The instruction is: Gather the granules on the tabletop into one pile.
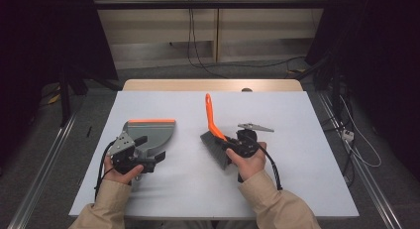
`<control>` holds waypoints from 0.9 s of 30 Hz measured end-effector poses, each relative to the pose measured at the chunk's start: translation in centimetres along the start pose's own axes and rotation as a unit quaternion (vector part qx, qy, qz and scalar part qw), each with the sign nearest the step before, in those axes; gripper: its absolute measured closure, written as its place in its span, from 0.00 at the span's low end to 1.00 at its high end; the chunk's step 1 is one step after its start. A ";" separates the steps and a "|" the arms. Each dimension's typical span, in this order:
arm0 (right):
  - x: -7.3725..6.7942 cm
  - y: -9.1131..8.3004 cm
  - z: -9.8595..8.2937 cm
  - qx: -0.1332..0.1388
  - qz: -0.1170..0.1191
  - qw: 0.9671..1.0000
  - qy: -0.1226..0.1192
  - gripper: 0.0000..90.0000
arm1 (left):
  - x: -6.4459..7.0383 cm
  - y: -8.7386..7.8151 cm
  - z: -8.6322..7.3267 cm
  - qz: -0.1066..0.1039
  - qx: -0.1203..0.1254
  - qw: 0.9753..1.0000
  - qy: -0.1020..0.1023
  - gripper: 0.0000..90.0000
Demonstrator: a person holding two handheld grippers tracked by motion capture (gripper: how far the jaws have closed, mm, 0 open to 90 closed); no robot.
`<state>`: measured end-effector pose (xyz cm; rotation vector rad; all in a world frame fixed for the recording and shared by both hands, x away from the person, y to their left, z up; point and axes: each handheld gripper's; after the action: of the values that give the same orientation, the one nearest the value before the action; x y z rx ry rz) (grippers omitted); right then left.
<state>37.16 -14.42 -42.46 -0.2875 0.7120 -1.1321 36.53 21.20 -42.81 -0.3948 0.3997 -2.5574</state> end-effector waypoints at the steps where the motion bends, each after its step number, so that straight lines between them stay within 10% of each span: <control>1: -0.2 0.2 0.3 0.002 -0.002 1.000 -0.005 0.79 | 0.0 0.0 0.0 -0.001 -0.001 1.000 0.001 0.06; 12: 0.0 3.8 0.5 -0.023 -0.032 0.999 0.000 0.79 | -0.1 -0.2 0.0 0.000 0.001 1.000 0.000 0.06; 27: 1.6 0.4 -0.9 -0.029 -0.036 0.999 0.020 0.79 | 0.1 -0.1 0.1 -0.001 0.000 1.000 0.005 0.06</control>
<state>37.30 -15.55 -43.97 -0.3433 0.7752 -1.1900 36.42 21.24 -42.68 -0.3834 0.4027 -2.5611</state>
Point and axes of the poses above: each handheld gripper's, and its own axes: y roughly forward along the jaws, z roughly out of its top, x roughly to its right, and after that the axes turned 11 degrees about -z, right-handed
